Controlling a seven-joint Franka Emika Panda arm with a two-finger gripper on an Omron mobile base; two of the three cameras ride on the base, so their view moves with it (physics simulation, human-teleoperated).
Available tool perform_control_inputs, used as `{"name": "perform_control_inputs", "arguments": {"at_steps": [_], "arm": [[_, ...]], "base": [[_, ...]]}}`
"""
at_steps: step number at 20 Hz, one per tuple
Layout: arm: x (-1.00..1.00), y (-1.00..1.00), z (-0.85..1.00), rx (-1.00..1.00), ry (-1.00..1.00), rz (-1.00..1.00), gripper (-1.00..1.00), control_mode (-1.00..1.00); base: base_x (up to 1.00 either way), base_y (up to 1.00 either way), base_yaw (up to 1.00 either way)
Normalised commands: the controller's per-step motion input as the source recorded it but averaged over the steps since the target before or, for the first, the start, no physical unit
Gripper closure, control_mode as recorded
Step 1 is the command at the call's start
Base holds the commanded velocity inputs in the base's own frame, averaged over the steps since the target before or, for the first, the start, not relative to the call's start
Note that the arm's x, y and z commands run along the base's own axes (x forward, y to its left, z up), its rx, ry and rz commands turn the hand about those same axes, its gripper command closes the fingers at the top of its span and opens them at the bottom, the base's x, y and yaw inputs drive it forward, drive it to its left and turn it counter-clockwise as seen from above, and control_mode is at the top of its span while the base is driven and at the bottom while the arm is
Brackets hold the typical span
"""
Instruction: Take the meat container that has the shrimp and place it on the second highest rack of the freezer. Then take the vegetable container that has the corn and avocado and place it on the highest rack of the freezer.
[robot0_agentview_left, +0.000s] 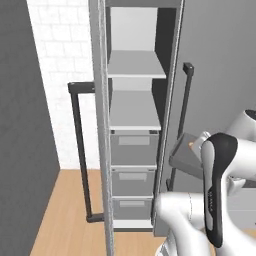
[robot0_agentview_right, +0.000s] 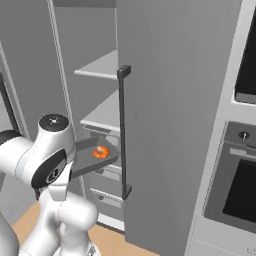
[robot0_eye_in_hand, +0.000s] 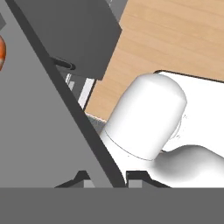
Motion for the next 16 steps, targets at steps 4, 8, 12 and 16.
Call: {"name": "perform_control_inputs", "arguments": {"at_steps": [4, 8, 12, 16], "arm": [[0.0, 0.0, 0.0, 0.0, 0.0, 0.0, 1.0, 1.0], [0.0, 0.0, 0.0, 0.0, 0.0, 0.0, 1.0, 1.0], [0.0, 0.0, 0.0, 0.0, 0.0, 0.0, 1.0, 1.0], [0.0, 0.0, 0.0, 0.0, 0.0, 0.0, 1.0, 1.0]], "base": [[0.3, 0.54, 0.07], [0.64, 0.23, 0.07], [0.39, 0.0, 0.02], [0.78, 0.0, 0.03]]}}
